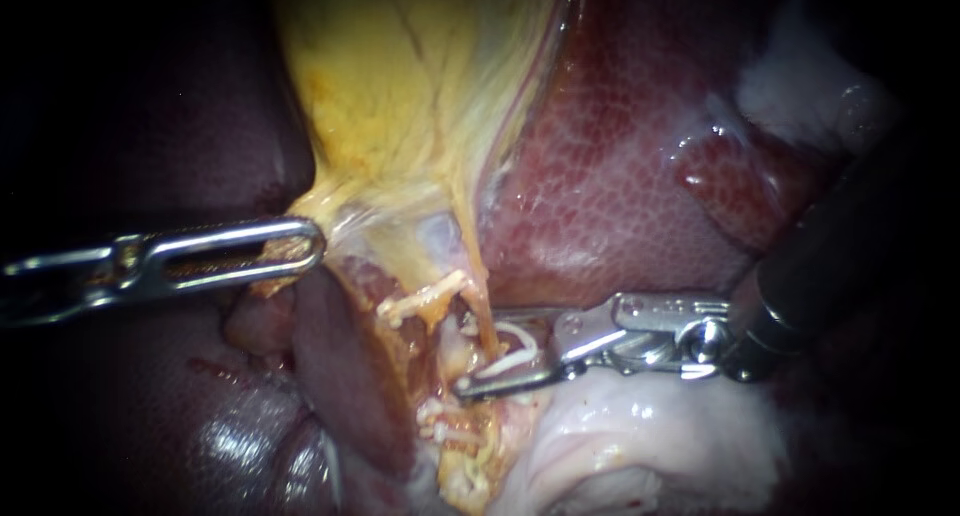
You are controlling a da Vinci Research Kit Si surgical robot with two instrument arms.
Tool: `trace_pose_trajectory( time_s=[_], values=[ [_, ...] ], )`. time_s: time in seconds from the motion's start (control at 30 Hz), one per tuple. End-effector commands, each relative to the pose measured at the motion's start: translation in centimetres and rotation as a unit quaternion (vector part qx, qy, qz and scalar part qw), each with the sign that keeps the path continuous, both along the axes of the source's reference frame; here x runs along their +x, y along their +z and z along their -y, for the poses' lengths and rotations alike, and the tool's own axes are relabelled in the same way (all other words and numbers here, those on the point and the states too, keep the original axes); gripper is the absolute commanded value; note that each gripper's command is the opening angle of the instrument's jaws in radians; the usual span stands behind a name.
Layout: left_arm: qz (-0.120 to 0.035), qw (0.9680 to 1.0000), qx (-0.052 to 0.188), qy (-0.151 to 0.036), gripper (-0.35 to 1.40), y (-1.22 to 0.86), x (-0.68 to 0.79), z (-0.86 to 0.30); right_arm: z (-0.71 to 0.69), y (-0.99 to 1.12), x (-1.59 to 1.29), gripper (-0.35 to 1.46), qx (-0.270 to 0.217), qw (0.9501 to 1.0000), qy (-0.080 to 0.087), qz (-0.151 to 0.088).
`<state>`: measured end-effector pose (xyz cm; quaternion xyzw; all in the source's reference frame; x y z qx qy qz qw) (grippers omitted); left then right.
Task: Clipping second clip right tube
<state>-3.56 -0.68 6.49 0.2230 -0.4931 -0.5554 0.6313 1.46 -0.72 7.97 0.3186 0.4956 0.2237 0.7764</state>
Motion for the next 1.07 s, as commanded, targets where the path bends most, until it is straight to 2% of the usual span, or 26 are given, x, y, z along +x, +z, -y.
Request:
trace_pose_trajectory(
  time_s=[0.03, 0.27, 0.33, 0.37, 0.4, 0.43, 0.47, 1.07],
  values=[
    [0.000, 1.0000, 0.000, 0.000, -0.35, 0.00, 0.00, 0.00, 0.02, 0.01, 0.00, 0.59, 0.002, 1.0000, -0.002, -0.001],
    [-0.001, 1.0000, -0.001, -0.001, -0.35, 0.02, -0.02, 0.02, 0.10, 0.07, 0.01, 0.55, 0.013, 0.9999, -0.006, 0.000],
    [-0.001, 1.0000, -0.001, -0.001, -0.35, 0.02, -0.02, 0.02, 0.11, 0.07, -0.02, 0.44, 0.018, 0.9998, -0.006, 0.001],
    [-0.001, 1.0000, -0.001, -0.001, -0.35, 0.02, -0.02, 0.02, 0.12, 0.07, -0.04, 0.28, 0.022, 0.9997, -0.009, 0.000],
    [-0.001, 1.0000, -0.001, -0.001, -0.35, 0.02, -0.02, 0.02, 0.12, 0.05, -0.07, 0.08, 0.036, 0.9991, -0.020, -0.005],
    [-0.001, 1.0000, -0.001, -0.001, -0.35, 0.02, -0.02, 0.02, 0.11, 0.03, -0.10, -0.21, 0.050, 0.9977, -0.044, -0.012],
    [-0.001, 1.0000, -0.001, -0.001, -0.35, 0.02, -0.03, 0.02, 0.10, 0.02, -0.10, -0.35, 0.051, 0.9977, -0.045, -0.009],
    [-0.001, 1.0000, -0.001, -0.001, -0.35, 0.03, -0.04, 0.02, 0.09, 0.03, -0.11, -0.35, 0.051, 0.9977, -0.045, -0.005]
  ],
)
